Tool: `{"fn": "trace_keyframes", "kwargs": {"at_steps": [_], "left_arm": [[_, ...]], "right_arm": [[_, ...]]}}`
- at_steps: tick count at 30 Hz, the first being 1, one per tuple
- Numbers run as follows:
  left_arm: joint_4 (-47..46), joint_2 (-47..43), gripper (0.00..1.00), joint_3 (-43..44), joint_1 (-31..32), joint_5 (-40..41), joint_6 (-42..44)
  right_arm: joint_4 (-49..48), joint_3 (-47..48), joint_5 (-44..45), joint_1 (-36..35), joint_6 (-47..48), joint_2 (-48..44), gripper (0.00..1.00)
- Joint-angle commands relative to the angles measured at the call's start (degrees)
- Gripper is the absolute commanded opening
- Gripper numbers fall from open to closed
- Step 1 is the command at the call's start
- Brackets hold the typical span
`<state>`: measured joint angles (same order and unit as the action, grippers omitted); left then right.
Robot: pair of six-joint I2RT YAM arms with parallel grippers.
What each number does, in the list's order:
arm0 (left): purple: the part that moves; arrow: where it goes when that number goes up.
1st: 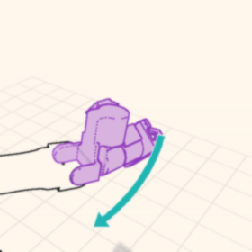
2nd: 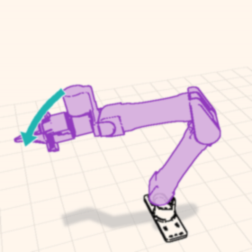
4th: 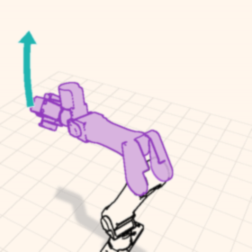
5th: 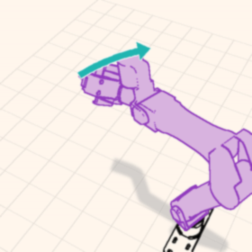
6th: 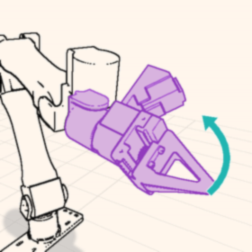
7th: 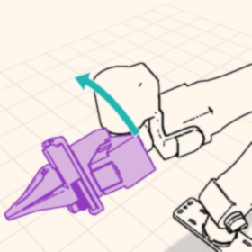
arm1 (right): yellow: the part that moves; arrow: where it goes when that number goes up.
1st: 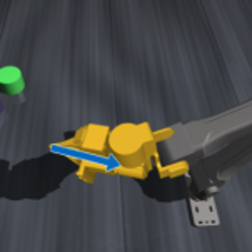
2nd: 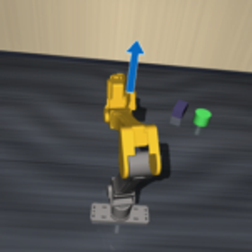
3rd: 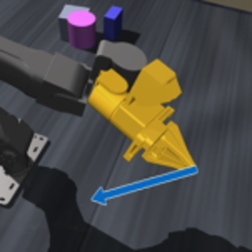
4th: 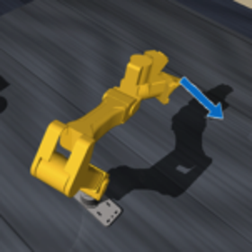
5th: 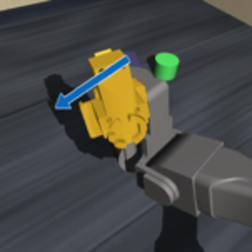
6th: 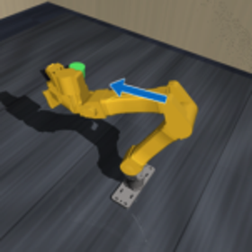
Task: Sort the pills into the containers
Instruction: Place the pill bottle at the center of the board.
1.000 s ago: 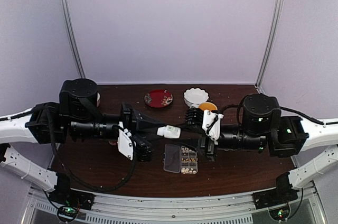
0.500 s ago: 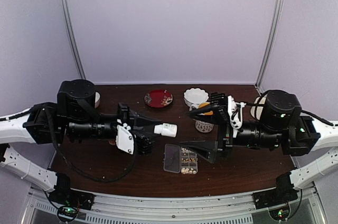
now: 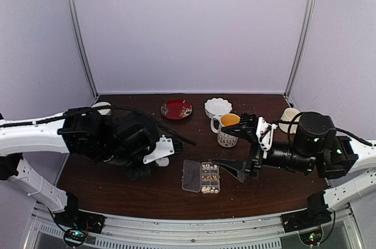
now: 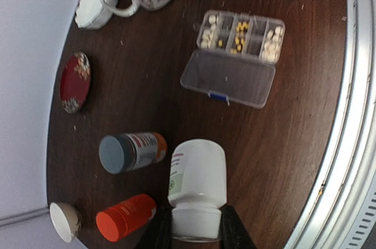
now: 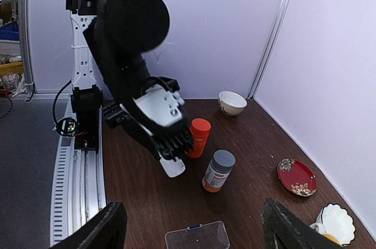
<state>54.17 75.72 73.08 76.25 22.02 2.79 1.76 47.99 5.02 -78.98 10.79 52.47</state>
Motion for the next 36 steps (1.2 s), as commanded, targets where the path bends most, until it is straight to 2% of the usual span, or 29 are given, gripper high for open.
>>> {"fn": "trace_keyframes", "kwargs": {"at_steps": [1,15,22,24,27,30,32,36], "left_arm": [[14.28,5.08,0.00,0.33,-4.09,1.81,-10.77],[11.17,20.03,0.00,-0.44,-19.52,-8.58,-9.29],[12.93,27.89,0.03,2.24,-21.65,-10.43,-8.50],[12.54,28.43,0.13,2.49,-21.63,-11.38,-8.50],[12.36,28.17,0.46,2.74,-21.60,-11.83,-9.05],[12.29,26.61,0.68,3.14,-21.64,-11.75,-9.88],[12.11,25.52,0.77,3.42,-21.64,-12.03,-10.42],[13.56,23.49,0.83,4.29,-21.64,-11.98,-12.47]], "right_arm": [[-0.37,0.99,0.94,0.29,-0.14,1.50,0.82],[-1.58,-3.36,2.77,0.30,-2.09,-1.22,0.81],[-1.37,-4.32,4.14,0.31,-1.93,-2.51,0.81],[-1.55,-4.64,4.35,0.28,-1.91,-2.63,0.81],[-1.14,-4.66,4.09,0.31,-1.95,-2.45,0.78],[-0.29,-4.34,4.69,0.45,-2.22,-1.95,0.78],[0.90,-4.07,5.67,0.61,-3.14,-1.63,0.80],[4.21,-4.66,6.49,2.66,-10.12,-2.37,0.81]]}}
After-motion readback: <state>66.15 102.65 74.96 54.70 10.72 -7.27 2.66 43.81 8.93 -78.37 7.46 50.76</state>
